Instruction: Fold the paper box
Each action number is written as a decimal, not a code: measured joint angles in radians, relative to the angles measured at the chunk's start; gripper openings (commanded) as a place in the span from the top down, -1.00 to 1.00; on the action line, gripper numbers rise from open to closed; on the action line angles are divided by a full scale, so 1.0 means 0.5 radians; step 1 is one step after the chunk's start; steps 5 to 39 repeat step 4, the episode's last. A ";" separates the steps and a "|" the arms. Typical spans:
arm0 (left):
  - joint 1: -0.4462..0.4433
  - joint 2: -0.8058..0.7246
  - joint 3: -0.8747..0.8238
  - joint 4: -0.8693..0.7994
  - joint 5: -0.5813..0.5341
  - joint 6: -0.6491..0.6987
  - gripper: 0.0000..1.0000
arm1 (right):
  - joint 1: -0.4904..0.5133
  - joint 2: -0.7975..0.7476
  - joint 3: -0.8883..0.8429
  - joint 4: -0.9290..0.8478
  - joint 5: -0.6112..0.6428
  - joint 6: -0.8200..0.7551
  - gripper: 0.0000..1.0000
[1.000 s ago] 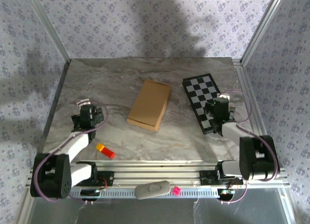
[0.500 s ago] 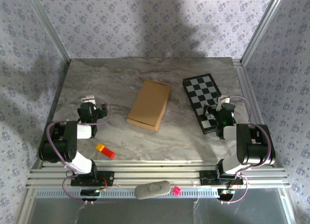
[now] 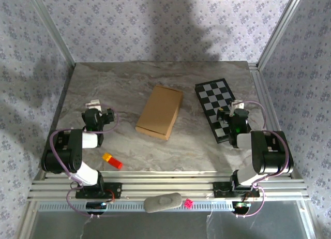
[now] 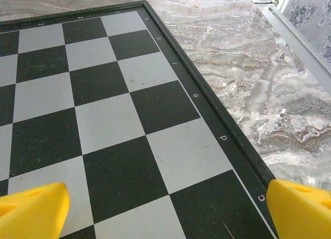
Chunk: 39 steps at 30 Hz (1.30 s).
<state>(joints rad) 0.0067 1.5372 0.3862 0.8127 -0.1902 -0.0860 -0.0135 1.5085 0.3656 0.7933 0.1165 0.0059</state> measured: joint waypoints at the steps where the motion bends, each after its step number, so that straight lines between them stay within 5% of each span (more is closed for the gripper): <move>1: 0.000 0.000 0.000 0.000 0.000 0.000 -0.99 | 0.000 0.000 0.000 -0.001 -0.001 0.000 -0.99; 39: 0.000 0.000 0.000 0.000 0.000 0.000 -1.00 | -0.003 0.000 0.000 0.000 0.000 0.000 -0.99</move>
